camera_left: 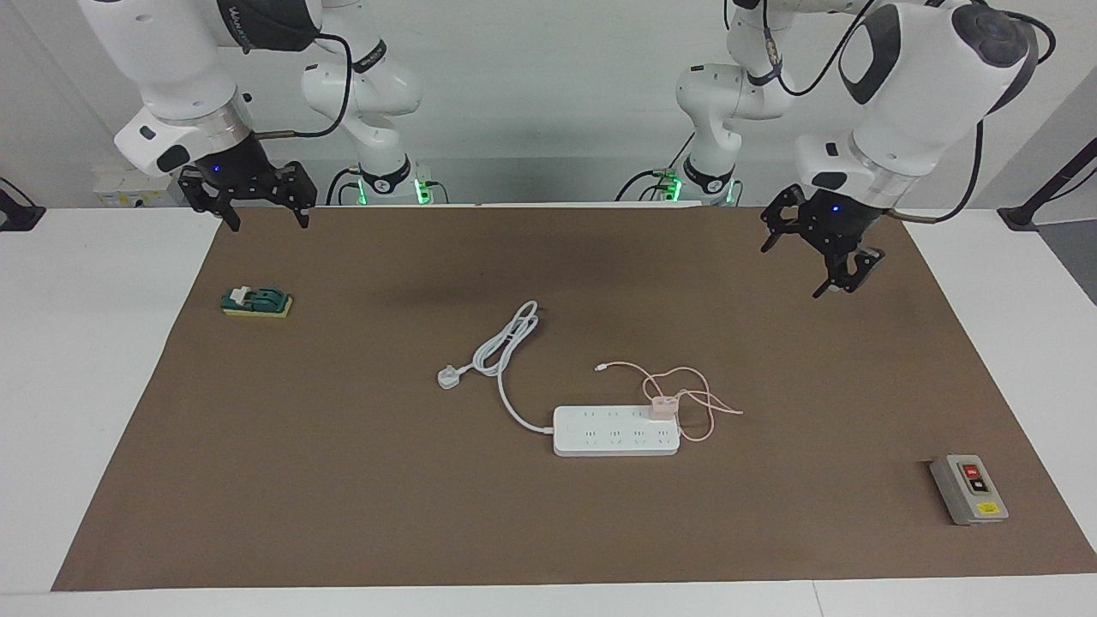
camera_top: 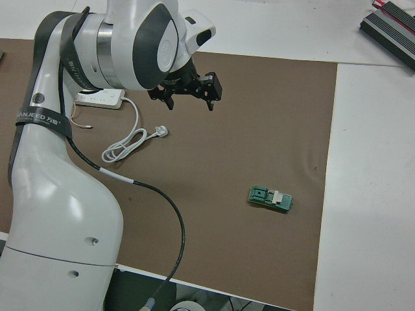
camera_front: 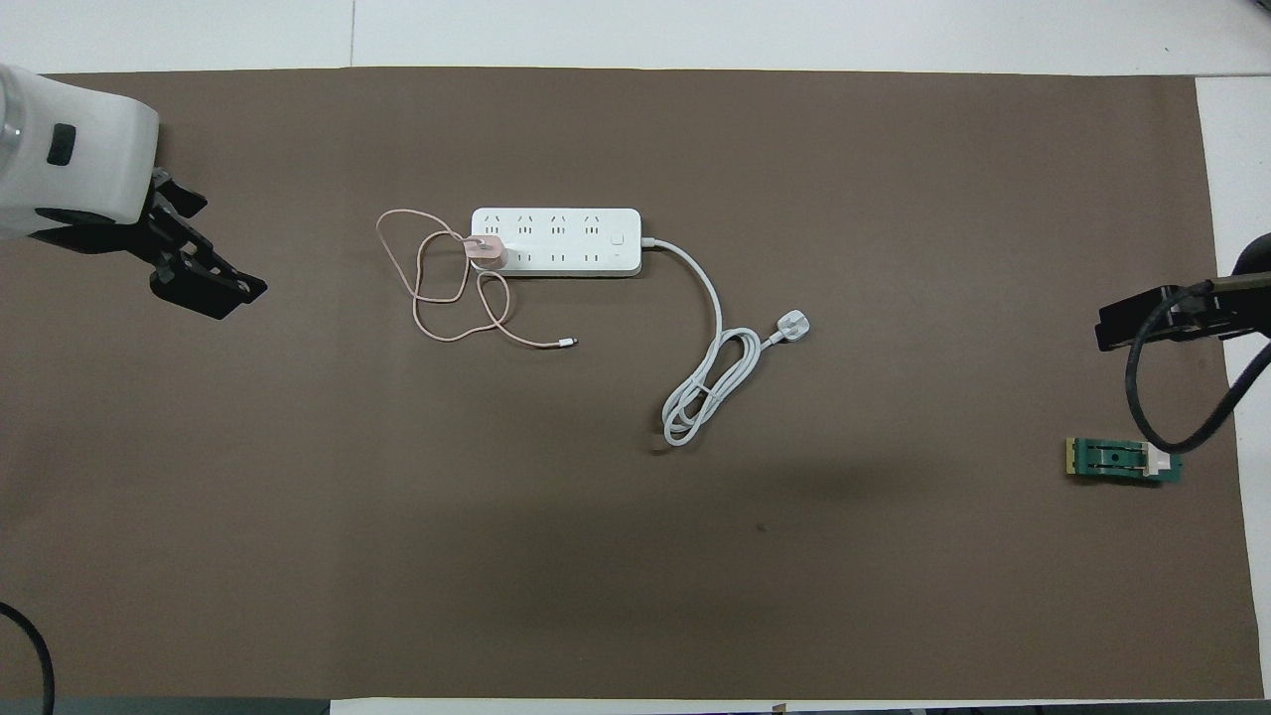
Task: Plug charger into power strip
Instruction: 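Open the left gripper and lift it away from the charger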
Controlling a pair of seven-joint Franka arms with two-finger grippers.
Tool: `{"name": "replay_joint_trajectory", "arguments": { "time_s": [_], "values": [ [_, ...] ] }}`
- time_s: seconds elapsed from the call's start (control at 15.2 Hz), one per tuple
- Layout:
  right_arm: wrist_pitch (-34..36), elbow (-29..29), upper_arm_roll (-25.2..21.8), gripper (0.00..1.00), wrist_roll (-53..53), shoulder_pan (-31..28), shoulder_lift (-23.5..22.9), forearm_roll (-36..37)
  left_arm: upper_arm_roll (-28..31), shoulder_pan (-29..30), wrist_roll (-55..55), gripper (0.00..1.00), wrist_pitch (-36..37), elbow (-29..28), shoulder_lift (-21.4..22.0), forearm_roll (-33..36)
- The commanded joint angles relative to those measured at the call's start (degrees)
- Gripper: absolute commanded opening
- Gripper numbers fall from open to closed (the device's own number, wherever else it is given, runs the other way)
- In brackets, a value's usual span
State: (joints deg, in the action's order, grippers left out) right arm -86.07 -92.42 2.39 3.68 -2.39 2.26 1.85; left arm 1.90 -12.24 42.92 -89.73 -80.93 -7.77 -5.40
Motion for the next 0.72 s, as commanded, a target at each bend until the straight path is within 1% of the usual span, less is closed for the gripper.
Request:
{"name": "replay_joint_trajectory", "arguments": {
  "time_s": [0.0, 0.13, 0.2, 0.33, 0.39, 0.46, 0.66],
  "values": [
    [-0.8, -0.9, 0.6, 1.00, -1.0, -0.6, 0.6, 0.2, 0.4, -0.3, -6.5, 1.00, 2.1, -1.8, 2.7, 3.5],
    [-0.8, -0.9, 0.6, 1.00, -1.0, -0.7, 0.6, 0.2, 1.5, -0.4, -12.0, 1.00, 3.1, -2.0, 4.2, 3.5],
    [-0.8, -0.9, 0.5, 1.00, -1.0, -0.7, 0.6, 0.2, 1.6, -0.4, -18.7, 1.00, 2.6, -3.0, 4.6, 3.5],
    [-0.8, -0.9, 0.6, 1.00, -1.0, -0.7, 0.6, 0.2, 1.6, -0.4, -32.7, 1.00, 2.4, -3.1, 4.8, 3.5],
    [-0.8, -0.9, 0.6, 1.00, -1.0, -0.7, 0.6, 0.2, 1.7, -0.3, -37.3, 1.00, 2.1, -2.9, 4.7, 3.5],
    [-0.8, -0.8, 0.6, 1.00, -0.9, -0.7, 0.6, 0.2, 1.7, -0.2, -40.8, 1.00, 2.3, -3.0, 4.8, 3.6],
    [-0.8, -0.9, 0.6, 1.00, -0.9, -0.7, 0.6, 0.2, 1.6, 0.1, -41.7, 1.00, 3.1, -3.5, 5.0, 3.6]
  ]
}}
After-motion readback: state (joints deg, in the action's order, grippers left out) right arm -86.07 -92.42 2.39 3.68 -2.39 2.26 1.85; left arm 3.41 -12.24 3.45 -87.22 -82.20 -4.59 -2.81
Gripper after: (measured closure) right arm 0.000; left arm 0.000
